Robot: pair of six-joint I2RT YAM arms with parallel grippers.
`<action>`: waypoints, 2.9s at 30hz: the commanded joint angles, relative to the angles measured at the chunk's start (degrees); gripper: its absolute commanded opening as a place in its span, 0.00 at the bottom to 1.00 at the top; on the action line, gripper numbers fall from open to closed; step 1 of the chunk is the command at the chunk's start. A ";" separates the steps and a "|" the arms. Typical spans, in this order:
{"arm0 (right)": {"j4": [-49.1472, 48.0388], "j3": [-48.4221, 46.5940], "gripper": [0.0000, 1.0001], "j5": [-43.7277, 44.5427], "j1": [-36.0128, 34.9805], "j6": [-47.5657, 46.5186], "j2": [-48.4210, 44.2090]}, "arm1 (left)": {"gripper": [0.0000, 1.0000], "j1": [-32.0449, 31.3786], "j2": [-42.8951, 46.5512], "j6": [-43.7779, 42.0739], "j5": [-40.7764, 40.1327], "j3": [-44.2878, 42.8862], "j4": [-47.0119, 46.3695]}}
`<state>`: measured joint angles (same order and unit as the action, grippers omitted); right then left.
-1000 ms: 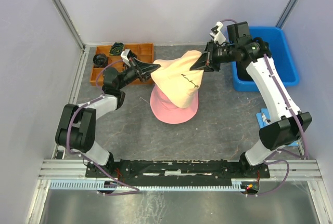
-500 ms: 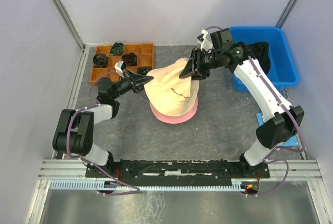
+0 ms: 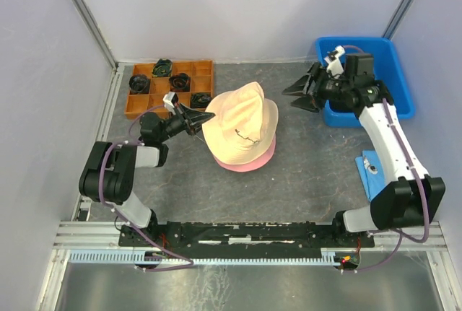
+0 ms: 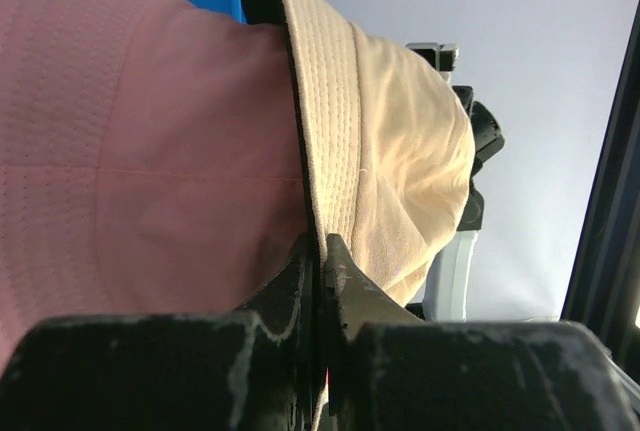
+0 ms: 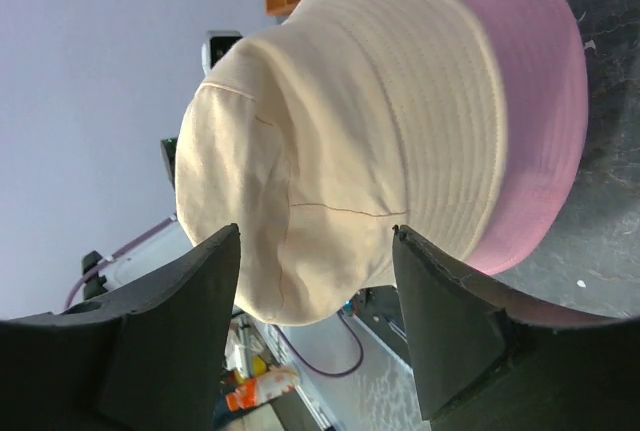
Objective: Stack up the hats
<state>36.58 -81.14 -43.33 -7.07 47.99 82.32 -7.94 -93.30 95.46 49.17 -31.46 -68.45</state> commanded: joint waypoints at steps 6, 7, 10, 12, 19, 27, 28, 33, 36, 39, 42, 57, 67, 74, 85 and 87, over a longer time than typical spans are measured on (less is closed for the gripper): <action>-26.46 20.73 0.70 -10.80 5.93 13.21 -4.84 | 0.03 0.30 -1.54 -2.56 0.40 0.83 -4.18; -30.34 23.09 0.70 -11.61 6.41 14.88 -4.47 | 0.03 0.33 -1.49 -2.68 0.43 0.62 -3.58; -38.75 28.11 0.69 -13.32 8.06 18.55 -2.55 | 0.03 0.32 -1.42 -3.06 0.37 -0.23 -2.08; -42.49 29.58 0.68 -14.36 9.05 18.86 -0.27 | 0.03 0.34 -1.49 -3.22 0.41 -0.92 -1.32; -67.98 33.61 0.68 -15.40 9.38 31.83 10.35 | 0.03 0.29 -1.84 -3.55 0.33 -2.95 0.95; -92.60 34.34 0.68 -14.27 7.03 47.05 20.01 | 0.03 0.35 -2.67 -3.18 0.06 -3.56 0.78; -92.05 34.12 0.68 -14.12 6.68 46.58 20.20 | 0.03 0.33 -2.76 -3.18 0.01 -3.48 0.77; -90.70 34.26 0.68 -14.55 5.01 45.64 20.48 | 0.03 0.30 -3.14 -3.10 -0.03 -3.51 0.56; -88.51 35.55 0.69 -15.05 4.38 44.20 18.71 | 0.03 0.32 -3.38 -3.09 0.05 -3.71 0.49; -82.85 36.89 0.69 -15.74 4.08 40.29 16.25 | 0.03 0.35 -3.60 -3.02 0.05 -3.69 0.19; -79.12 37.74 0.69 -16.21 4.00 37.54 14.63 | 0.03 0.30 -3.89 -2.93 0.09 -3.72 -0.13; -85.88 41.77 0.62 -14.55 1.42 42.75 12.81 | 0.03 0.33 -5.32 -1.82 -0.11 -3.78 -2.33; -87.15 42.20 0.31 -13.44 0.65 44.08 12.07 | 0.03 0.32 -5.18 -2.11 -0.12 -2.98 -2.53; -84.22 41.76 0.00 -12.72 0.67 42.16 12.66 | 0.03 0.34 -7.06 -3.15 0.35 -1.65 -3.28; -81.93 44.84 0.00 -11.75 1.88 38.88 13.79 | 0.03 0.30 -12.55 -3.43 1.28 1.36 -8.70; -80.77 45.81 0.00 -11.56 3.05 37.68 14.08 | 0.03 0.30 -13.48 -3.35 1.28 1.50 -9.30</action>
<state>-46.30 -37.76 -56.31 -5.85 88.49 96.38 -7.84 -104.68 95.04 49.71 -30.98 -74.08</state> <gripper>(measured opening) 0.012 0.071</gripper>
